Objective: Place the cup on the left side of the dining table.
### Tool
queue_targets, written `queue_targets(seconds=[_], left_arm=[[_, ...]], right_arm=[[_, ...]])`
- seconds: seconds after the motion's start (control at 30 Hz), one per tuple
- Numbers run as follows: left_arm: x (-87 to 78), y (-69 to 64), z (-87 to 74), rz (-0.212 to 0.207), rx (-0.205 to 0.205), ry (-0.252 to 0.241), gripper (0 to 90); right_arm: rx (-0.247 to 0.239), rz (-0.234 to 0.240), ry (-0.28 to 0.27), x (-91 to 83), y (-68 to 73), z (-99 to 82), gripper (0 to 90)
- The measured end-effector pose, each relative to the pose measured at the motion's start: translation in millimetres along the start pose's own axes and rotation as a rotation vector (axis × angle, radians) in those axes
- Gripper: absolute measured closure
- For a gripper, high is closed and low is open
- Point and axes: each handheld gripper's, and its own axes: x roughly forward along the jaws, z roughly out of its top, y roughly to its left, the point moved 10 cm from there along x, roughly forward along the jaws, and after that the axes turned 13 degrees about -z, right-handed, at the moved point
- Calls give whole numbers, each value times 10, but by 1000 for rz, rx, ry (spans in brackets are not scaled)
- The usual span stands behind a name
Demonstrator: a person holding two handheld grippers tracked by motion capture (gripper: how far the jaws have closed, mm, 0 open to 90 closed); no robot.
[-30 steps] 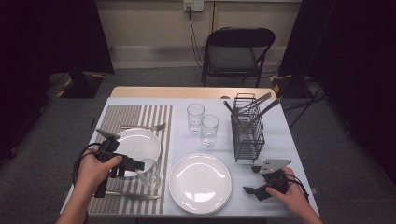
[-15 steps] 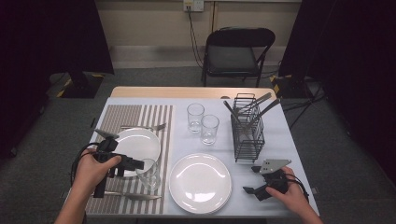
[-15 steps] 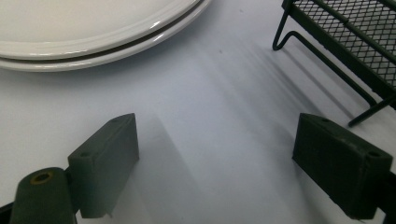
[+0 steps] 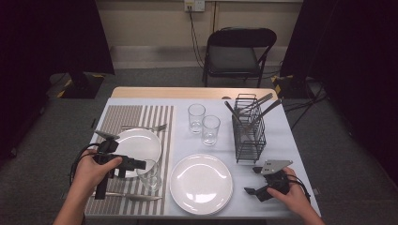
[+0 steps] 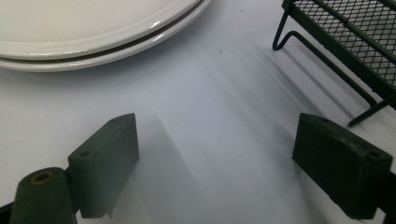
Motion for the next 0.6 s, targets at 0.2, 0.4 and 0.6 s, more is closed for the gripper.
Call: queue_targets(seconds=[0.2,0.4,0.6], left_arm=[[-20,-37,14,-14,6,-15,344],[-70,-70,19,-22,4,-21,343],[-153,-111,48,-21,3,-49,329]], right_arm=[[0,0,0,0,0,0,132],[1,0,0,0,0,0,132],[-2,-1,-2,0,-1,1,133]])
